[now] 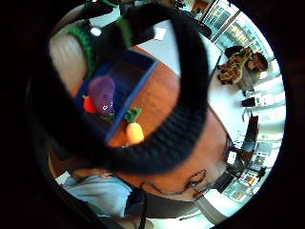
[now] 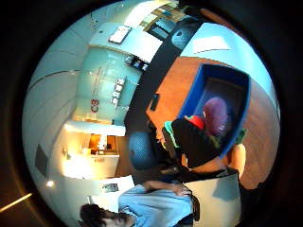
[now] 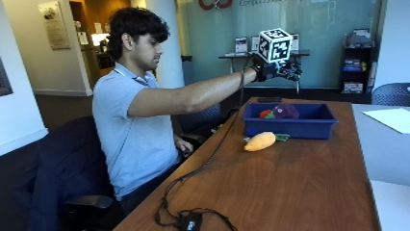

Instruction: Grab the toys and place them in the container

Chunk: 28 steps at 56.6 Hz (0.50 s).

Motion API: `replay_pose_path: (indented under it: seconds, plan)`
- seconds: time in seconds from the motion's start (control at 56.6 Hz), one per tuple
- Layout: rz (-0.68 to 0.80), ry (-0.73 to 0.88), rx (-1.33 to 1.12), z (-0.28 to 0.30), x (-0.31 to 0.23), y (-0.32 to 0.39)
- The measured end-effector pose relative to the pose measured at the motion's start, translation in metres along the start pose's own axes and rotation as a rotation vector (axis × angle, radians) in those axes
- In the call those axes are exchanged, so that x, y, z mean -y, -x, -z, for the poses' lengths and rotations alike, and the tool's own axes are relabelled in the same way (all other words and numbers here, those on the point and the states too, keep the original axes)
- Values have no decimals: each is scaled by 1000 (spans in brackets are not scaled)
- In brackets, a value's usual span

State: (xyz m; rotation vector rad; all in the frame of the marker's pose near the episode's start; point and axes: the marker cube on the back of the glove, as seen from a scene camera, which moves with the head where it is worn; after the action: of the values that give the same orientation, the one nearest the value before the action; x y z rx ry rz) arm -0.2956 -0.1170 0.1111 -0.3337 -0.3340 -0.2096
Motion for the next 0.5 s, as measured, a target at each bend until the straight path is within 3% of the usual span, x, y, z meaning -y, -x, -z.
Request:
replay_pose_path:
  seconds: [0.177, 0.318, 0.495]
  plan:
    - [-20, 135, -87, -38, -42, -37]
    - [-116, 292, -144, -85, -76, -71]
    - [-232, 377, -191, -136, -100, -100]
